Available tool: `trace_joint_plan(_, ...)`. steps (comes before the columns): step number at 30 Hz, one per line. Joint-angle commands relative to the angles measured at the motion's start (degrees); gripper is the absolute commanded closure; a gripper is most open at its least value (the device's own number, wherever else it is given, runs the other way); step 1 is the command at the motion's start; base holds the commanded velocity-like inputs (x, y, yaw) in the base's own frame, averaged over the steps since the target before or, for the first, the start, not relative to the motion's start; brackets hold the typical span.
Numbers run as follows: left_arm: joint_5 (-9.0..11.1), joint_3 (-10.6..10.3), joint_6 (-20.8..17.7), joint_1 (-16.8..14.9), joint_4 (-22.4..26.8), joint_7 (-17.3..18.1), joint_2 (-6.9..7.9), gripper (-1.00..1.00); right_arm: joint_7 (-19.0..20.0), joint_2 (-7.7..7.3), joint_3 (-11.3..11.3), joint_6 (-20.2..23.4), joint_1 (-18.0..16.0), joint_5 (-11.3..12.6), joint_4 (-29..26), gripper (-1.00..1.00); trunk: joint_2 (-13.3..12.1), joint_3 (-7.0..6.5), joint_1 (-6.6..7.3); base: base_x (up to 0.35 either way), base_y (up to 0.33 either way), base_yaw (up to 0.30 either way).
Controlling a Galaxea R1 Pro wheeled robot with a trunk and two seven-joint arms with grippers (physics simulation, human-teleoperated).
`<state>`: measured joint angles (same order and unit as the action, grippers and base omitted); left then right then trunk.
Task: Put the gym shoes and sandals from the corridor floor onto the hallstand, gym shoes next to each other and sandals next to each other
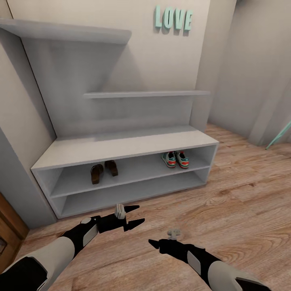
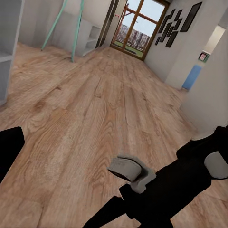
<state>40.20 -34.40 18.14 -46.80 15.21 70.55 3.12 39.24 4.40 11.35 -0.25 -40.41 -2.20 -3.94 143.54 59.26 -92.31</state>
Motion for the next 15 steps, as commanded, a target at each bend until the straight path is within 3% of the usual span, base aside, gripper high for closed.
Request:
trace_joint_plan(1,0.5,-0.5,0.3,0.0,0.0,0.0,0.04,-1.0,0.6,0.03,0.3,0.0,0.0,0.0,0.1,-1.0,0.0,0.05,0.01,0.0,0.0,0.0)
trace_joint_plan(15,0.5,-0.4,0.3,-0.1,0.0,0.0,0.04,-1.0,1.2,0.01,0.3,-0.1,0.4,0.0,0.7,-1.0,0.0,0.05,0.01,0.0,0.0,0.0)
